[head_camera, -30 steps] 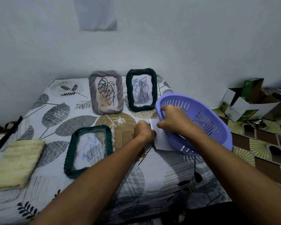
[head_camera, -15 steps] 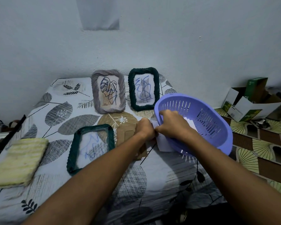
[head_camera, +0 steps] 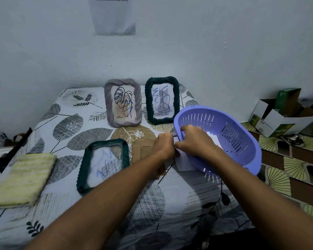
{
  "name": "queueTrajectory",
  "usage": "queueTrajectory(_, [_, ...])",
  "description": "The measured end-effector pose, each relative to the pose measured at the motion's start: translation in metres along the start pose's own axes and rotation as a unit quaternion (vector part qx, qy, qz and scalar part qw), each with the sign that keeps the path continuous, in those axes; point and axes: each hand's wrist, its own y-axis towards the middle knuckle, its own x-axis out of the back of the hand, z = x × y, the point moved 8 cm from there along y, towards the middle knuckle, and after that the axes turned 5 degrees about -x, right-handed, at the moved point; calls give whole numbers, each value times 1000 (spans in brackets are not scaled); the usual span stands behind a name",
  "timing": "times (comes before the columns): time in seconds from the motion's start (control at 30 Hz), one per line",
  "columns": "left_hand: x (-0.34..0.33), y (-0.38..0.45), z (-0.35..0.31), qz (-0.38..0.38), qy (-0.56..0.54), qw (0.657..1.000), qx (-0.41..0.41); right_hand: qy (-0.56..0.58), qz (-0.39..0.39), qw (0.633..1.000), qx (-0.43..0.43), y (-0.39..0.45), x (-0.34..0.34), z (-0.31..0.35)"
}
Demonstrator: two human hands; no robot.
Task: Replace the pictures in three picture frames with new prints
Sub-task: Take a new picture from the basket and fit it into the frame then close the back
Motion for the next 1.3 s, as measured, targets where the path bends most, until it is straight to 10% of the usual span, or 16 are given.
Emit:
queueTrajectory(0.57, [59,-11,9,-79,-143,981,-100,113,10,988,-106,7,45,-49])
queueTrajectory(1.3, [36,-1,-2,-24,-280,959,-17,-56,133,965,-218,28,3,-111])
